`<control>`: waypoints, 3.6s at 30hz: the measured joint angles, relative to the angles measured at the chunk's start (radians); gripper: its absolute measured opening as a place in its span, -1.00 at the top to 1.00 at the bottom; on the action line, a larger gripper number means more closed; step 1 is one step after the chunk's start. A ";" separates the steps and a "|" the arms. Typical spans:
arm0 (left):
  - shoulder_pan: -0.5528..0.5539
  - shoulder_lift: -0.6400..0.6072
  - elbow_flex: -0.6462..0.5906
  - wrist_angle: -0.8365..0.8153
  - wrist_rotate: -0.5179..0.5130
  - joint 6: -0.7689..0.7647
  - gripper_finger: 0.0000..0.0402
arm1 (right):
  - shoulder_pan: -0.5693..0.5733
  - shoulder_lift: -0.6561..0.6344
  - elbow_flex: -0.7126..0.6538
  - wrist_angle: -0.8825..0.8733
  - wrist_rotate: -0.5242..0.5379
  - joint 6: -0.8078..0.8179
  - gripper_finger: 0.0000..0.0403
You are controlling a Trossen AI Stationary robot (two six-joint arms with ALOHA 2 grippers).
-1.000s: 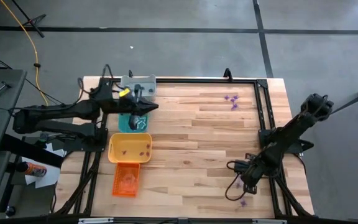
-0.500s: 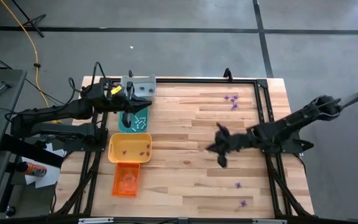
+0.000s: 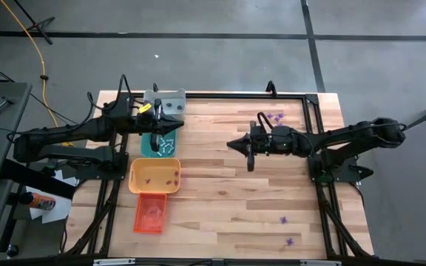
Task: Sort Halloween decoration
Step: Put the purple witch hat toy in the yellow bin
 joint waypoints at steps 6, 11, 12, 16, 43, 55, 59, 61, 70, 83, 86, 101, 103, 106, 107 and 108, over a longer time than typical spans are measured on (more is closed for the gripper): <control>0.000 0.000 0.000 0.001 -0.024 0.001 1.00 | 0.001 0.000 0.000 -0.018 -0.015 -0.017 1.00; 0.000 0.000 0.000 0.001 -0.039 0.005 1.00 | 0.001 0.034 0.001 -0.015 -0.017 -0.025 1.00; 0.000 0.000 0.000 0.002 -0.039 0.010 1.00 | 0.001 0.056 0.014 -0.033 -0.027 -0.025 1.00; 0.000 0.000 0.000 0.004 -0.045 0.011 1.00 | 0.002 0.204 0.137 -0.141 -0.057 -0.051 0.92; 0.001 0.000 0.000 0.003 -0.053 0.008 1.00 | 0.003 0.929 0.700 -0.356 -0.208 -0.310 0.10; 0.001 0.000 0.000 0.002 -0.052 0.010 1.00 | 0.003 0.988 0.700 -0.269 -0.198 -0.228 0.10; 0.001 0.000 0.000 0.002 -0.053 0.010 1.00 | 0.003 0.990 0.700 -0.248 -0.197 -0.207 0.13; 0.001 0.000 0.000 0.002 -0.053 0.010 1.00 | 0.002 0.991 0.700 -0.238 -0.196 -0.207 0.19; 0.001 0.000 0.000 0.002 -0.053 0.010 1.00 | 0.001 0.983 0.700 -0.266 -0.185 -0.180 0.90; 0.001 -0.001 0.000 -0.007 -0.053 0.010 1.00 | -0.053 0.613 0.512 -0.608 -0.255 -0.268 0.98; 0.001 -0.001 0.000 -0.010 -0.053 0.010 1.00 | -0.062 0.444 0.294 -0.579 -0.246 -0.194 0.99; 0.001 0.026 0.000 -0.019 -0.066 0.045 1.00 | -0.016 -0.047 -0.123 0.018 0.047 0.064 1.00; 0.001 0.042 0.000 -0.021 -0.066 0.045 1.00 | -0.020 -0.032 -0.048 0.021 0.045 -0.013 1.00; -0.002 0.069 0.000 -0.011 -0.055 0.035 1.00 | -0.027 -0.012 0.050 0.001 0.017 -0.116 1.00; -0.002 0.080 0.000 -0.010 -0.047 0.030 1.00 | -0.030 -0.011 0.079 -0.017 0.008 -0.145 1.00; -0.003 0.090 0.000 -0.008 -0.035 0.027 1.00 | -0.032 -0.012 0.103 -0.040 0.004 -0.167 1.00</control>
